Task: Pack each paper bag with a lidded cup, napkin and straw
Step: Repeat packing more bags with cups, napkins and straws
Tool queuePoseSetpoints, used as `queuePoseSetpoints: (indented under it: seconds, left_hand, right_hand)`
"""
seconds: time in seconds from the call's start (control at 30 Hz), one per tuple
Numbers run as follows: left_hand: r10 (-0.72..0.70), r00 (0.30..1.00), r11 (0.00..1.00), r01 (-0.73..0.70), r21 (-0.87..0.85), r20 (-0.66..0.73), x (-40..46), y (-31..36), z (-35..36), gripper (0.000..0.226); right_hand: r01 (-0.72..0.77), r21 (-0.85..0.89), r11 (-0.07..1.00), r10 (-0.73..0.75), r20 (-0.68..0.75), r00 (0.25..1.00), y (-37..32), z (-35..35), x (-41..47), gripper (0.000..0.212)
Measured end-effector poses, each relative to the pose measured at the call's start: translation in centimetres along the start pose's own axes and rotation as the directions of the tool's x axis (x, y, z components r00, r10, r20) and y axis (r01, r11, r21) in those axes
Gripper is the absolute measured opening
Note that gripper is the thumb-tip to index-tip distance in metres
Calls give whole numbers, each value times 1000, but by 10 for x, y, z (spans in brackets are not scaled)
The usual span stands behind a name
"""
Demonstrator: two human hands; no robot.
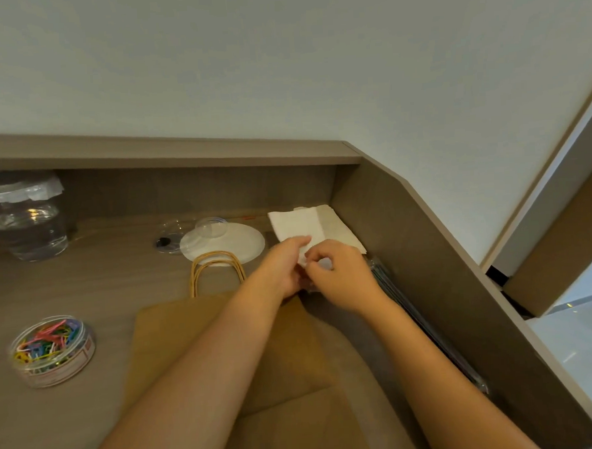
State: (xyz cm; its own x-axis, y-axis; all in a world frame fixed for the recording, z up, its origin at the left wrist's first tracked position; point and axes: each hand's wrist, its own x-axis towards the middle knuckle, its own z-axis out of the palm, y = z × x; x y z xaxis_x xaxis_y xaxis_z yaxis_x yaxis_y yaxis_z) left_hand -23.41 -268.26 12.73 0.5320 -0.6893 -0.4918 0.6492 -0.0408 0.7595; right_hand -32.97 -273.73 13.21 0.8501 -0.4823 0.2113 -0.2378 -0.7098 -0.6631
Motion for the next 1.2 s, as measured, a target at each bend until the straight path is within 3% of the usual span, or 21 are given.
queuePoseSetpoints:
  seconds: [0.07,0.13,0.2,0.3,0.4,0.47,0.53,0.57,0.63,0.7,0.8,0.87,0.9,0.93,1.03,1.1,1.2]
  left_hand:
    - [38,993,992,-25,121,-110,4,-3,-3,26]
    - [78,985,982,-49,185,-152,0,-3,-3,23]
    - [102,985,973,-70,220,-138,-4,-2,-1,26]
    - [118,990,951,-89,297,-81,-15,0,3,28]
    - [220,974,902,-185,391,-47,-18,1,1,35]
    - [415,905,813,-322,485,-94,-19,2,-1,47]
    - [549,830,737,-427,524,-94,-23,2,0,52]
    - [527,847,755,-434,492,-61,-26,2,3,50]
    - [338,941,876,-326,357,29,-35,2,12,44]
    - [158,985,967,-169,190,72,-40,1,15,31]
    - [99,995,985,-98,140,-1,-38,-3,10,14]
    - [130,990,980,-119,159,-60,-37,-5,7,15]
    - [145,986,980,-132,148,-83,-39,-5,7,21]
    - [149,984,982,-136,129,-96,-41,-4,7,27]
    - [146,985,985,-137,102,-90,-46,-5,8,35]
    - [148,985,986,-140,96,-84,-50,-8,9,35]
    - [146,984,985,-136,102,-104,-56,-12,11,37]
  right_hand:
    - [-33,101,994,43,-103,994,6,2,0,11]
    - [-173,296,939,253,-257,933,9,0,5,17]
    - [-353,414,839,458,-187,869,10,-3,10,34]
    - [-464,525,713,550,-8,835,6,-5,12,17]
    - [-384,595,706,571,-157,806,7,-9,14,15]
    - [-308,484,819,499,-335,800,9,-14,15,21]
    - [-264,208,942,332,-455,826,5,-18,13,22]
    - [-237,45,970,231,-462,856,-1,-18,11,22]
    - [-161,-208,965,71,-385,920,-16,-14,3,21]
    - [-99,-259,961,36,-237,971,-25,-5,-5,17]
    - [-67,-87,994,61,-62,996,-24,-4,-17,12]
    - [-162,47,986,167,-158,973,-12,-17,-23,11]
    - [-240,30,970,241,-223,945,-2,-23,-26,11]
    - [-334,-73,940,306,-253,918,7,-29,-28,10]
    - [-509,-436,742,503,-141,853,23,-31,-34,13]
    - [-516,-504,693,559,-76,826,25,-26,-35,20]
    - [-455,-547,703,532,-21,847,22,-24,-33,20]
